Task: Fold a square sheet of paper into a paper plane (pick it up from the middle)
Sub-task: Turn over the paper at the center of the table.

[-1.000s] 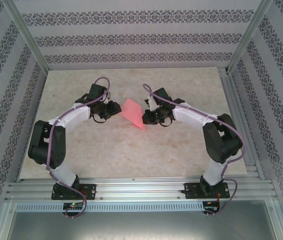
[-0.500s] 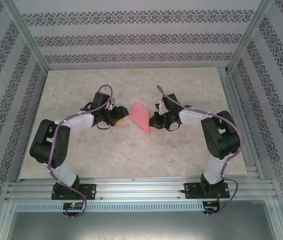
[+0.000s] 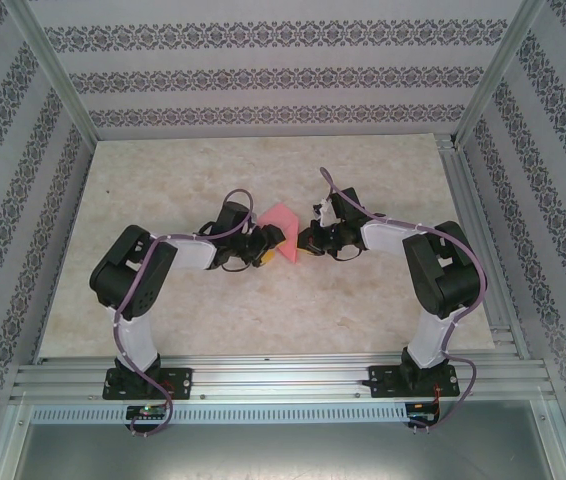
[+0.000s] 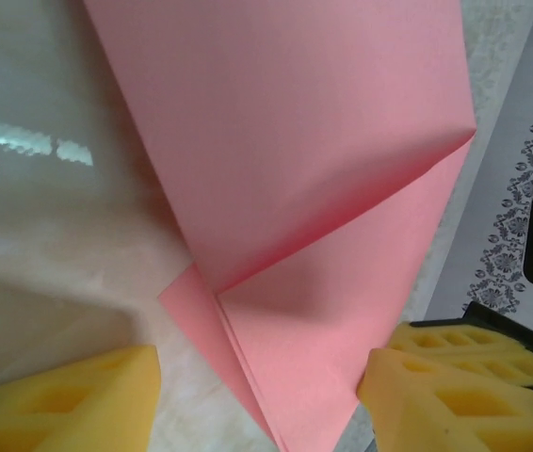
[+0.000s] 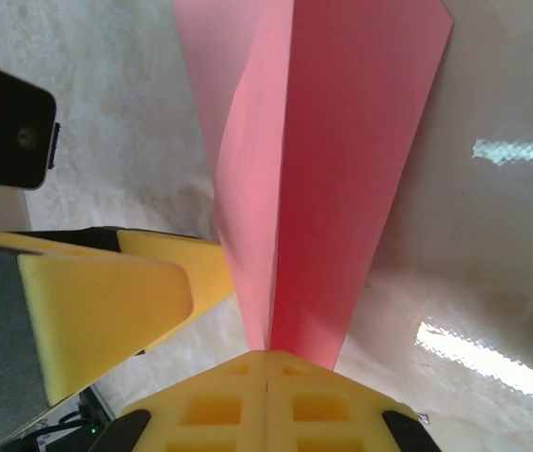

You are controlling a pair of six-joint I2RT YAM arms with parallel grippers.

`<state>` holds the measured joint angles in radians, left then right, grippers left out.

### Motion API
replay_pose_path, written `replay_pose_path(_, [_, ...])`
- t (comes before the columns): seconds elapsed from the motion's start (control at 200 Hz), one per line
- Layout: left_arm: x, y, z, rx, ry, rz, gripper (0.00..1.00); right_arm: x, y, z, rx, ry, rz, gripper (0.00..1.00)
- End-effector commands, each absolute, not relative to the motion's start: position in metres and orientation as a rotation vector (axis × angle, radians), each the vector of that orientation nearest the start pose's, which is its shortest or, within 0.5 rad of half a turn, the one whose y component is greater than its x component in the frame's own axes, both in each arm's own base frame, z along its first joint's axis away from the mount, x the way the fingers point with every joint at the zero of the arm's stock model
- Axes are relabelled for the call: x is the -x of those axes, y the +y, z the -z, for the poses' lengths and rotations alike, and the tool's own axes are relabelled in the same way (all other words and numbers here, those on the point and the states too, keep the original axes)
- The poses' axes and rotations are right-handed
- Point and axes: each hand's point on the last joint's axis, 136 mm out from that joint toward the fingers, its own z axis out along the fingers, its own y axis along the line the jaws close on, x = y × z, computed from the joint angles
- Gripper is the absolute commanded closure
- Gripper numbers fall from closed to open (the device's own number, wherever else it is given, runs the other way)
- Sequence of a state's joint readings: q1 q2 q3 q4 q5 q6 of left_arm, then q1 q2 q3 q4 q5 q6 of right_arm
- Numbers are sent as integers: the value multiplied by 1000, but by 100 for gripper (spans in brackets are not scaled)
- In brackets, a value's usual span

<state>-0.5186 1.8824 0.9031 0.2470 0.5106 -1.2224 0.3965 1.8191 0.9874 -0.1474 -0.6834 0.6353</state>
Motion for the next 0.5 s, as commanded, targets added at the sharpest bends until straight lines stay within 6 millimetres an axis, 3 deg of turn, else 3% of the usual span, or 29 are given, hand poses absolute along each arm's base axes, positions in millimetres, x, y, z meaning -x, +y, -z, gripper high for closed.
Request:
replay_pose_path(0.0, [-364, -308, -48, 639, 2525, 1402, 43, -338, 256, -56, -40, 2697, -1267, 98])
replay_pose_path(0.29, [-370, -314, -48, 634, 2509, 1434, 72, -338, 253, -54, -42, 2706, -1241, 96])
replay_pose_path(0.495, [-372, -314, -59, 612, 2484, 1433, 90, -337, 249, -53, -43, 2717, -1211, 90])
